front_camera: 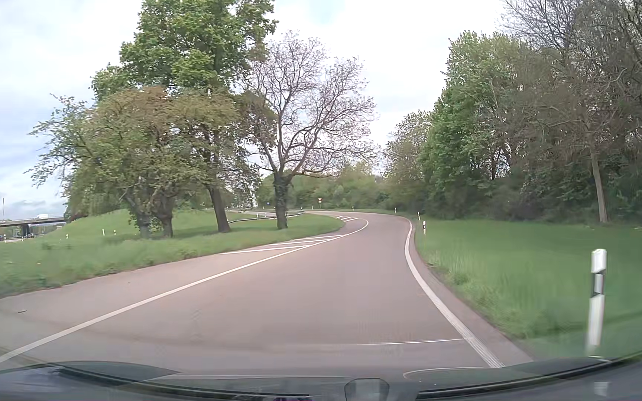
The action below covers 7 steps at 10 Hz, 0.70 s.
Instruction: Follow the waypoints while adhering to traffic rules and regulations
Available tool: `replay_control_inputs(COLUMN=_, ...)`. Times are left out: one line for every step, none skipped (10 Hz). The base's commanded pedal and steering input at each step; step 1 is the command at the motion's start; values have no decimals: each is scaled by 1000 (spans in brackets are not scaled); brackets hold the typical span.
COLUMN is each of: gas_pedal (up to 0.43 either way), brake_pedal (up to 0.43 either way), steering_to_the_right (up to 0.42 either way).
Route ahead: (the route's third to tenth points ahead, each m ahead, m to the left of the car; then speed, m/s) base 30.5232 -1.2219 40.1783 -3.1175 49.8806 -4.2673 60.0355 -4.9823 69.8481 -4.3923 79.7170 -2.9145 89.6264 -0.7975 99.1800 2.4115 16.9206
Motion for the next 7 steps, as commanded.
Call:
replay_control_inputs(gas_pedal=157, brake_pedal=0, steering_to_the_right=46)
replay_control_inputs(gas_pedal=157, brake_pedal=0, steering_to_the_right=44)
replay_control_inputs(gas_pedal=157, brake_pedal=0, steering_to_the_right=42)
replay_control_inputs(gas_pedal=157, brake_pedal=0, steering_to_the_right=39)
replay_control_inputs(gas_pedal=157, brake_pedal=0, steering_to_the_right=38)
replay_control_inputs(gas_pedal=157, brake_pedal=0, steering_to_the_right=37)
replay_control_inputs(gas_pedal=157, brake_pedal=0, steering_to_the_right=33)
